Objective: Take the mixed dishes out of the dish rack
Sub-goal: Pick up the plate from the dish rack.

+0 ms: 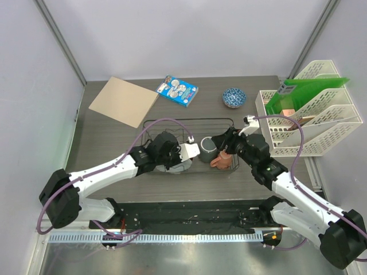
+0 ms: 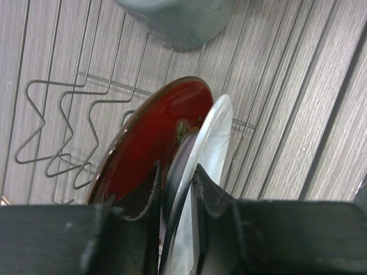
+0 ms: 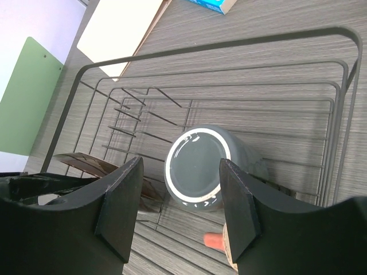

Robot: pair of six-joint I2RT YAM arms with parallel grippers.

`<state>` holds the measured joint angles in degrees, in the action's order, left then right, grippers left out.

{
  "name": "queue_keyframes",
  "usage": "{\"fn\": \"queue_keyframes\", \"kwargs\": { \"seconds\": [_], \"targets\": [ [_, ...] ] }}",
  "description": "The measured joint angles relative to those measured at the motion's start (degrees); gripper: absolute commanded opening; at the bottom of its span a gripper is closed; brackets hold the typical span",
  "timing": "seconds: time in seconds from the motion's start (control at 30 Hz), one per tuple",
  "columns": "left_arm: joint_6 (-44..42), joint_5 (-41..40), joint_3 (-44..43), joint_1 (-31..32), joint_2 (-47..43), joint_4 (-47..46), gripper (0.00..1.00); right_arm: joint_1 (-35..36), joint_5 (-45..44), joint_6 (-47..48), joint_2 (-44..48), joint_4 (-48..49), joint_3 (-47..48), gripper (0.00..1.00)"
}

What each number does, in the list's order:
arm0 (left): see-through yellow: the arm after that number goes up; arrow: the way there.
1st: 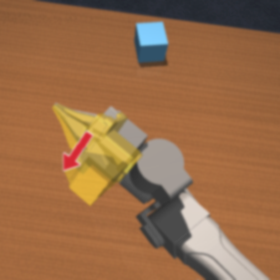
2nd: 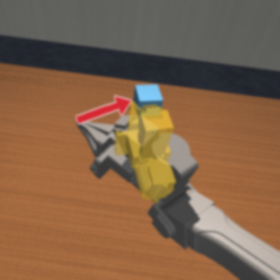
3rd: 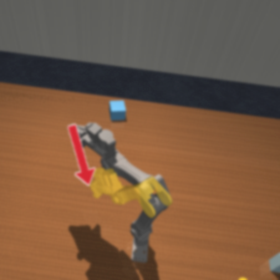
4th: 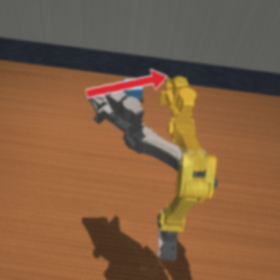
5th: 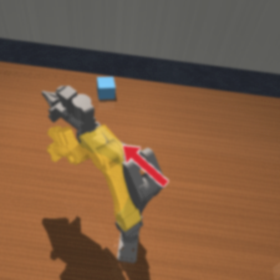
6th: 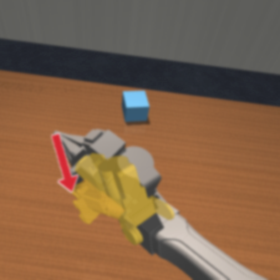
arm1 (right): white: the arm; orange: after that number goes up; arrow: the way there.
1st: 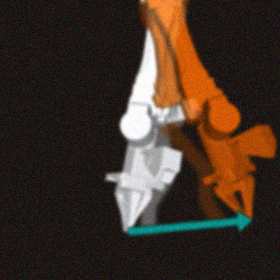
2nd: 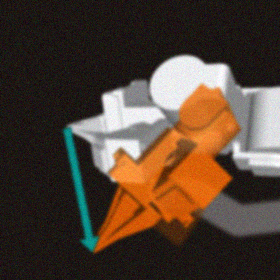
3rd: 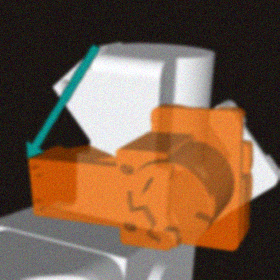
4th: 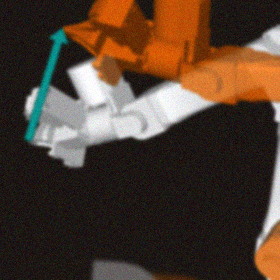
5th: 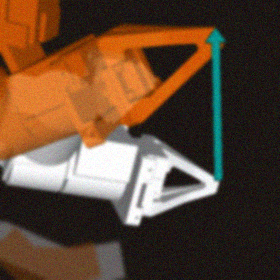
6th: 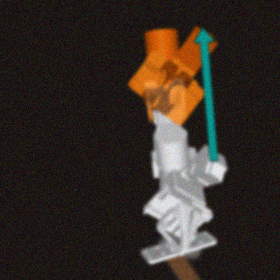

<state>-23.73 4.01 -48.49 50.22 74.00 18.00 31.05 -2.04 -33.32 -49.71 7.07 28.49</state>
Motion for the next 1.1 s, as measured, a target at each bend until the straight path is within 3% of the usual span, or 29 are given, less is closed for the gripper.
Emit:
{"fn": "queue_keyframes", "kwargs": {
  "seconds": [0.13,1.1],
  "targets": [
    [-2.2,-0.5,0.0,0.3,-0.2,-0.1,0.0,0.0,0.0,0.0,0.0,-0.3,-0.2,0.61],
    [-6.0,-3.9,-0.1,2.4,-11.1,4.1,0.0,0.0,-0.1,-0.1,-1.1,-1.1,-0.2,0.61]
  ]
}}
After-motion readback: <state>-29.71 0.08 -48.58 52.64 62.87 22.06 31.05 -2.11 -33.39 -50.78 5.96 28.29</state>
